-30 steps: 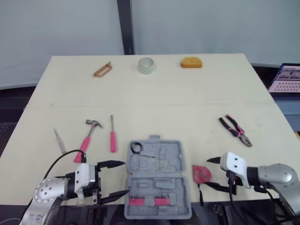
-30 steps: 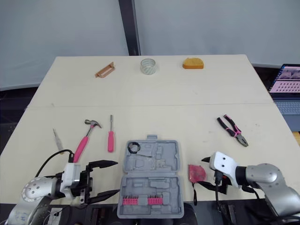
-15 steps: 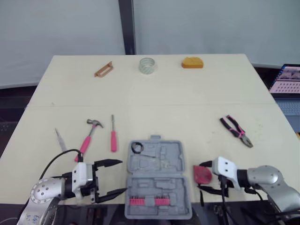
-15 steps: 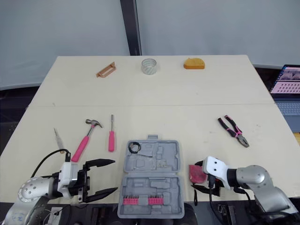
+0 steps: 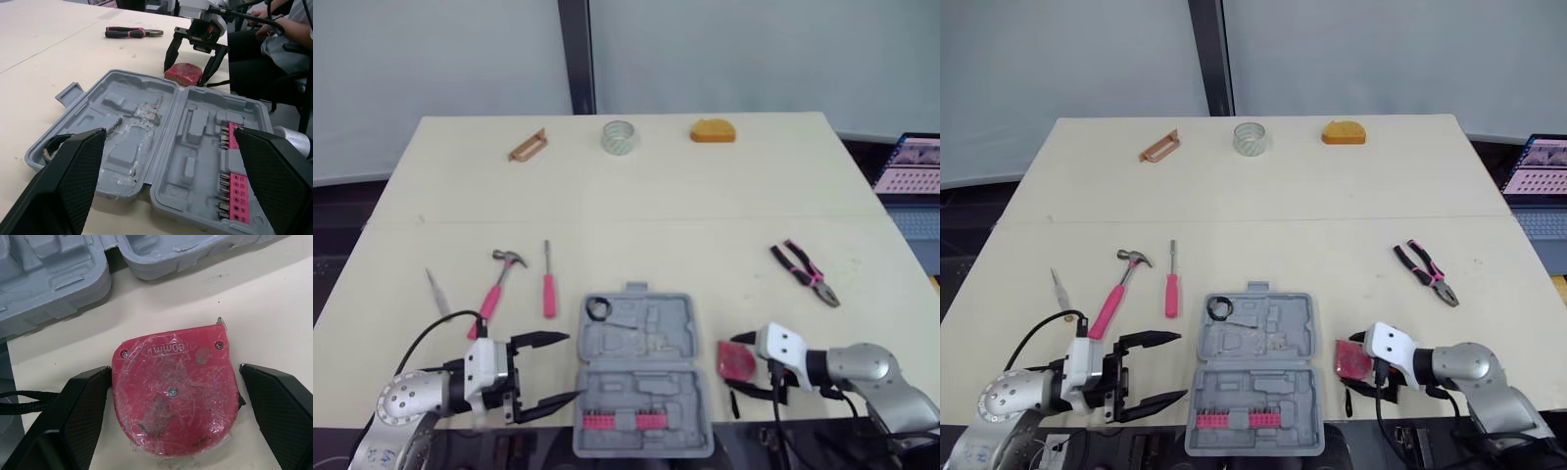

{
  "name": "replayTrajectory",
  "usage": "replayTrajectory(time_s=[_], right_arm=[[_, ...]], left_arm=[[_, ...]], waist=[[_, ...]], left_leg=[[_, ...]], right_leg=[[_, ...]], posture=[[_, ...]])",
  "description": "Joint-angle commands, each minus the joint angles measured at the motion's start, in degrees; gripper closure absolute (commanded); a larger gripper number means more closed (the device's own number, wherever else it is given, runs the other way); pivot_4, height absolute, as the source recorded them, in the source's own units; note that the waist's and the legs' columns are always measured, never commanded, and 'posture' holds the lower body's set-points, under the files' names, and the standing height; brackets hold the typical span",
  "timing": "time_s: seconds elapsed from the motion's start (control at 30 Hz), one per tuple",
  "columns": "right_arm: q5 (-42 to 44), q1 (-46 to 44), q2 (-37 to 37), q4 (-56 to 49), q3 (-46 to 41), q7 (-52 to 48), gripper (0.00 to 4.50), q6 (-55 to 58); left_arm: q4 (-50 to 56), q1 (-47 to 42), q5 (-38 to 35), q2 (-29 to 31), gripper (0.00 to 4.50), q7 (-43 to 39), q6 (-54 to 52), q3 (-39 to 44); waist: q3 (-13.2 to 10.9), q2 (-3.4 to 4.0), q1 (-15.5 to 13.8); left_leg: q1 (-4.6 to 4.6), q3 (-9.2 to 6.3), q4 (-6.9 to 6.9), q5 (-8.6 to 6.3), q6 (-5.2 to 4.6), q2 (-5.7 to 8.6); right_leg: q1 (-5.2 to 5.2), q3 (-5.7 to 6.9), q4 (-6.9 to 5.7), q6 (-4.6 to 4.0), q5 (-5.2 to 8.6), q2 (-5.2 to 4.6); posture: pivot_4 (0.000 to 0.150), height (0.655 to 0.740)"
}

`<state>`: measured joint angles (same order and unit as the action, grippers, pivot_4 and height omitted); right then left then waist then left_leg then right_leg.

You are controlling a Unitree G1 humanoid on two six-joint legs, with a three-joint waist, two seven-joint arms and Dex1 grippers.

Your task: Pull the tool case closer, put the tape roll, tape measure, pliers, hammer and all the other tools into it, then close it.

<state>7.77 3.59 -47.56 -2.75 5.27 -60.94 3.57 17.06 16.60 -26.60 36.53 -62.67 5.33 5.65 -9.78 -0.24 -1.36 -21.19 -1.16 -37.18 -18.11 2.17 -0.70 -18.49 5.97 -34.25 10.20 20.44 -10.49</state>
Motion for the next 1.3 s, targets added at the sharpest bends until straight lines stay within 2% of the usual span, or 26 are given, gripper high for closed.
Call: replayTrajectory(time_s=[0.03, 0.13, 0.3, 0.53, 0.77, 0.87, 1.07, 1.3], right_arm=[[-0.08, 0.52, -0.43, 0.21, -1.10, 0.30, 0.02, -0.35], [0.07, 0.60, -0.45, 0.22, -1.10, 0.24, 0.02, 0.07], [0.27, 0.70, -0.25, -0.38, -1.21, 0.35, 1.47, 0.77], [3.01, -2.05, -4.05, -6.16, -2.95, -1.51, 1.47, 11.82], [8.85, -13.18, -13.94, -20.47, -1.60, -5.88, 1.47, 33.22], [9.60, -22.82, -14.38, -24.27, 2.99, -6.35, 1.47, 41.46], [4.57, -43.52, -11.99, -24.98, 19.96, -8.70, 1.47, 52.93], [2.20, -56.47, -5.21, -24.59, 33.56, -7.59, 1.47, 62.62]], left_arm=[[1.88, 0.43, 0.00, 0.41, 0.00, 0.42, -0.15, 0.30], [2.10, 0.31, 0.12, 0.35, 0.00, 0.60, -0.40, 0.15], [2.25, 0.00, 0.10, 0.37, 0.00, 0.84, -0.72, -0.10], [2.37, -0.44, -0.36, -0.14, 0.00, 1.92, -1.51, 0.23], [0.60, -1.78, -1.60, 1.36, 0.00, 0.43, -2.18, 1.96], [-0.97, -3.44, -1.28, 1.24, 0.00, 0.67, -2.39, 2.45], [-3.16, -6.36, -0.44, 0.43, 0.00, 1.13, -2.97, 2.01], [-4.61, -5.77, 1.32, -0.30, 0.00, 1.05, -0.96, 1.61]], waist=[[0.00, 0.00, -0.01], [0.00, 0.00, -0.01], [0.00, 0.00, -0.01], [-0.03, 0.05, -0.03], [-0.12, 0.20, 0.02], [-0.13, 0.20, 0.01], [-0.16, 0.22, 0.21], [-0.17, 0.23, 0.46]], left_leg=[[0.00, 0.00, 0.00, 0.00, 0.00, 0.00], [0.00, 0.00, 0.00, 0.00, 0.00, 0.00], [0.00, 0.00, 0.01, 0.00, 0.00, 0.00], [-0.01, 0.00, 0.00, 0.00, 0.00, 0.01], [-0.02, 0.00, 0.03, -0.01, 0.02, -0.06], [-0.06, -0.01, 0.03, -0.03, 0.03, -0.06], [-0.12, -0.01, 0.05, -0.03, 0.04, -0.05], [-0.21, -0.01, 0.02, -0.04, 0.05, -0.06]], right_leg=[[0.00, 0.00, 0.00, 0.00, 0.00, 0.00], [0.00, 0.00, 0.01, 0.00, 0.00, 0.00], [0.00, 0.00, 0.02, 0.00, 0.00, 0.00], [0.00, 0.00, 0.02, -0.01, 0.00, 0.00], [-0.03, 0.00, 0.06, -0.02, -0.01, 0.05], [-0.03, 0.00, 0.13, -0.04, -0.04, 0.05], [-0.11, 0.00, 0.18, -0.04, -0.05, 0.06], [-0.22, -0.01, 0.14, -0.04, -0.05, 0.07]], posture=[[0.150, 0.7400], [0.150, 0.7400], [0.150, 0.7400], [0.150, 0.7400], [0.150, 0.7400], [0.150, 0.7400], [0.150, 0.7400], [0.150, 0.7400]])
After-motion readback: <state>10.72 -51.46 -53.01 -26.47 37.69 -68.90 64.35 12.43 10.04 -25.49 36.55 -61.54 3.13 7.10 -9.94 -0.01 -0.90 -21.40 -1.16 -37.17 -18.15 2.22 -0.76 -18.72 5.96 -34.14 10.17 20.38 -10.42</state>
